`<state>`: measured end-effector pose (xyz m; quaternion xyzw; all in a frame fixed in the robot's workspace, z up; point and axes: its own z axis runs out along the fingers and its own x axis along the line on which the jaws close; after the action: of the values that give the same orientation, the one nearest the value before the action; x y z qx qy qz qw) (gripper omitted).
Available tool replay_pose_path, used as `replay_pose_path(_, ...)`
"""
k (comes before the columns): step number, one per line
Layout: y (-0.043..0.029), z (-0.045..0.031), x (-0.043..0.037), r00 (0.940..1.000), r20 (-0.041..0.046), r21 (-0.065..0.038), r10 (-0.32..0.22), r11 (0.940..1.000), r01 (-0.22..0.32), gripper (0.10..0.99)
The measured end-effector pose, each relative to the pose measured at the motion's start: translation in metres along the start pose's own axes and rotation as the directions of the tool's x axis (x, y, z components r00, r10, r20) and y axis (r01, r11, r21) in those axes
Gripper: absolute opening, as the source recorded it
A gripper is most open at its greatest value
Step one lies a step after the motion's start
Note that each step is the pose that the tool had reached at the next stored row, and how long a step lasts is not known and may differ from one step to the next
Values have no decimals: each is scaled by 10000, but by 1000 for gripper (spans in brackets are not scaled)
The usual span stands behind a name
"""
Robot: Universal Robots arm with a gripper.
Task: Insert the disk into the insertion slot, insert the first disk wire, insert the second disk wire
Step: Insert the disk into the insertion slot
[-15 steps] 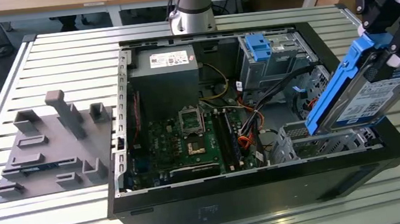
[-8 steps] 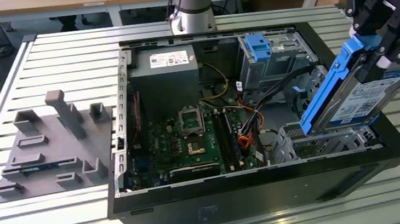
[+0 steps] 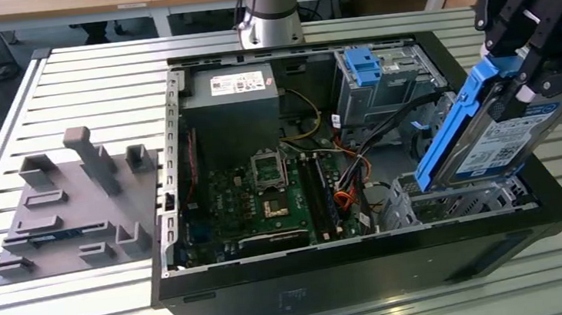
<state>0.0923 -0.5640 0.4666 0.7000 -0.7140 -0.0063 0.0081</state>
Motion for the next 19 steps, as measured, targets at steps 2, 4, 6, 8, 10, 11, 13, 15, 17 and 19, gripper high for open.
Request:
replay_pose_path(2,2,17,-5,10000,0,1,-1,10000,1,365)
replay_pose_path(4,4,31,-14,10000,-1,1,-1,10000,1,365)
replay_pose_path(6,5,44,-26,10000,-2,1,0,10000,0,365)
replay_pose_path(8,7,63,-37,10000,-1,1,0,10000,0,365)
replay_pose_path(10,10,81,-47,10000,0,2,0,10000,0,365)
replay_pose_path(11,11,91,-52,10000,0,2,0,10000,0,365)
replay_pose_path(13,14,108,-60,10000,-1,2,0,10000,0,365)
replay_pose_path(15,16,117,-67,10000,-1,4,-1,10000,1,365)
replay_pose_path(17,18,122,-74,10000,-1,6,0,10000,0,365)
replay_pose_path(19,19,129,-83,10000,-1,9,-1,10000,1,365)
